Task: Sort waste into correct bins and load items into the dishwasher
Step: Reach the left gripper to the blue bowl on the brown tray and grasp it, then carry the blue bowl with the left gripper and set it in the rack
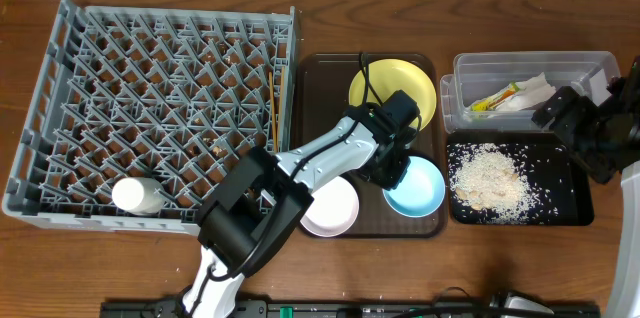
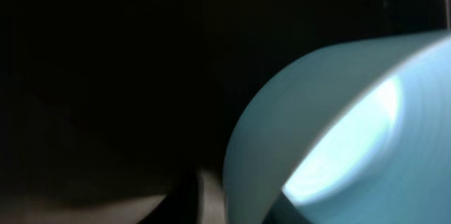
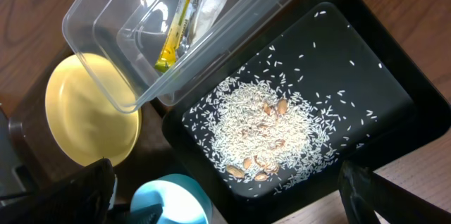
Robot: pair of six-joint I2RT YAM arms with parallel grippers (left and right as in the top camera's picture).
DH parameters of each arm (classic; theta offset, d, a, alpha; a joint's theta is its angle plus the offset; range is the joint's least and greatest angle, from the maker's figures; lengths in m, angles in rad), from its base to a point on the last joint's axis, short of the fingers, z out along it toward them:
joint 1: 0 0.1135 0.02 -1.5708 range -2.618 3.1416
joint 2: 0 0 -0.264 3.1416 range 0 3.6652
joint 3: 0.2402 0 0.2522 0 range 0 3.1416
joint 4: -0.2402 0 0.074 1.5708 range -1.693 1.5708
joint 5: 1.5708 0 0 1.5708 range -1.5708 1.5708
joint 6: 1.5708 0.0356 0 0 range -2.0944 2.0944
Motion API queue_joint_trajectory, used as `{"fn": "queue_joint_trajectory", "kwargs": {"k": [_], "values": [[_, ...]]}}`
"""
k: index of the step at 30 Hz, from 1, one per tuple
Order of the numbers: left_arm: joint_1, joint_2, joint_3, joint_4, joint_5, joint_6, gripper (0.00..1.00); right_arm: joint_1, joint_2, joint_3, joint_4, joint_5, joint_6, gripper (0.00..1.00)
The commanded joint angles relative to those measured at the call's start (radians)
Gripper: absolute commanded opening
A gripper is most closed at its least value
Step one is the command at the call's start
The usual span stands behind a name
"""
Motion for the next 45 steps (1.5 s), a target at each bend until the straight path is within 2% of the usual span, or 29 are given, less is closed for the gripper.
{"fn": "queue_joint_trajectory", "kwargs": {"k": [1,7,11,15,21,23,27,31,40,45], "values": [[-0.002,0.003,0.000,0.000,0.013,0.011,0.08,-0.006,-0.001,-0.001,-0.001,-0.004,0.006,0.99],[0.012,-0.069,0.023,-0.049,0.006,0.012,0.07,-0.006,-0.001,-0.001,-0.001,-0.004,0.006,0.99],[0.043,-0.190,0.045,-0.093,-0.105,0.011,0.08,-0.006,-0.001,-0.001,-0.001,-0.004,0.006,0.99],[0.096,-0.354,0.046,-0.130,-0.384,0.013,0.07,-0.006,-0.001,-0.001,-0.001,-0.004,0.006,0.99],[0.197,-0.493,0.046,-0.074,-0.982,0.120,0.08,-0.006,-0.001,-0.001,-0.001,-0.004,0.006,0.99],[0.246,-0.486,0.046,-0.027,-1.112,0.188,0.07,-0.006,-0.001,-0.001,-0.001,-0.004,0.006,0.99],[0.341,-0.437,0.046,0.063,-1.218,0.312,0.07,-0.006,-0.001,-0.001,-0.002,-0.004,0.006,0.99],[0.414,-0.354,0.046,0.161,-1.375,0.375,0.08,-0.006,-0.001,-0.001,-0.001,-0.004,0.006,0.99],[0.442,-0.164,0.046,0.319,-1.530,0.417,0.07,-0.006,-0.001,-0.001,-0.001,-0.004,0.006,0.99],[0.440,-0.085,0.046,0.333,-1.577,0.417,0.07,-0.006,-0.001,-0.001,-0.002,-0.004,0.006,0.99]]}}
